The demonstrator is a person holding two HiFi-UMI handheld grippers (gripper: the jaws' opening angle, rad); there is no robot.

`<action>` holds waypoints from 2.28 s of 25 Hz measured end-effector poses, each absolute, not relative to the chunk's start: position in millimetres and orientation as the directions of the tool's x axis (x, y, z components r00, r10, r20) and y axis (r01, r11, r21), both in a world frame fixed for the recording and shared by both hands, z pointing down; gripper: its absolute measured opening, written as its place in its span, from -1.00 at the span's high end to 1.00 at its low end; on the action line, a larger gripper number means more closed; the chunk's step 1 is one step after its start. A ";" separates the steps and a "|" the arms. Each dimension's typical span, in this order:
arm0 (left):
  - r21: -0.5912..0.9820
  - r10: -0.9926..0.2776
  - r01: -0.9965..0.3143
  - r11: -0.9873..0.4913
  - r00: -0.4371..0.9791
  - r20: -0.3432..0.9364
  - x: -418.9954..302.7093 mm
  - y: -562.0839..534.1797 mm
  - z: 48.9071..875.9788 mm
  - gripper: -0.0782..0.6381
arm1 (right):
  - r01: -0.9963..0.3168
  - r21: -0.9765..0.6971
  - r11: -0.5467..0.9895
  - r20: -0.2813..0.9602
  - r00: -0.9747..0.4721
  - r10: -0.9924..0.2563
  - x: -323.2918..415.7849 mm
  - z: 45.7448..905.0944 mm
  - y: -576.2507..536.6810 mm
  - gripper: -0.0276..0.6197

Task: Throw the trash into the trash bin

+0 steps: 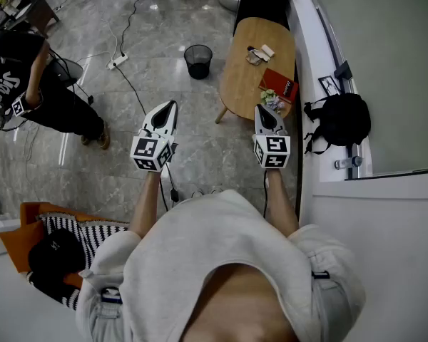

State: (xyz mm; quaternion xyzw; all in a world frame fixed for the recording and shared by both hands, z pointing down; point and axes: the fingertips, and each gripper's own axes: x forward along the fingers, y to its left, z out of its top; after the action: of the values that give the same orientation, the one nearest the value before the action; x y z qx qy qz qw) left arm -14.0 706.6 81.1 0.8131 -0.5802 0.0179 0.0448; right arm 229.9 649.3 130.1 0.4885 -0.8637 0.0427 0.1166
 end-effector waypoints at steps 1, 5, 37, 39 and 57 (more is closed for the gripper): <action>0.049 -0.943 -0.946 -0.322 0.325 0.079 -13.3 705.2 80.1 0.73 | -0.851 0.042 0.523 0.240 -0.500 -0.832 229.3 129.3 647.5 0.82; 0.044 -0.944 -0.947 -0.318 0.321 0.075 -5.7 699.9 80.1 0.73 | -0.845 0.043 0.534 0.236 -0.511 -0.827 232.7 130.4 642.8 0.82; 0.006 -0.941 -0.947 -0.321 0.320 0.106 -1.7 612.8 105.6 0.73 | -0.842 0.042 0.538 0.233 -0.515 -0.825 225.4 159.0 556.2 0.82; 0.017 -0.940 -0.946 -0.325 0.325 0.104 -16.1 596.9 109.6 0.73 | -0.841 0.052 0.538 0.243 -0.512 -0.824 213.1 159.7 539.9 0.82; 0.056 -0.948 -0.954 -0.293 0.298 0.109 -193.4 441.4 107.8 0.73 | -0.848 0.083 0.524 0.309 -0.478 -0.822 62.0 158.3 376.6 0.82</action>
State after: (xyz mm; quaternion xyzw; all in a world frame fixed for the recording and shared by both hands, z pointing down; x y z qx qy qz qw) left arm -193.4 441.4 107.8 0.8037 -0.5919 0.0273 0.0547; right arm 62.0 376.6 158.3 0.4861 -0.8588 0.0402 0.1569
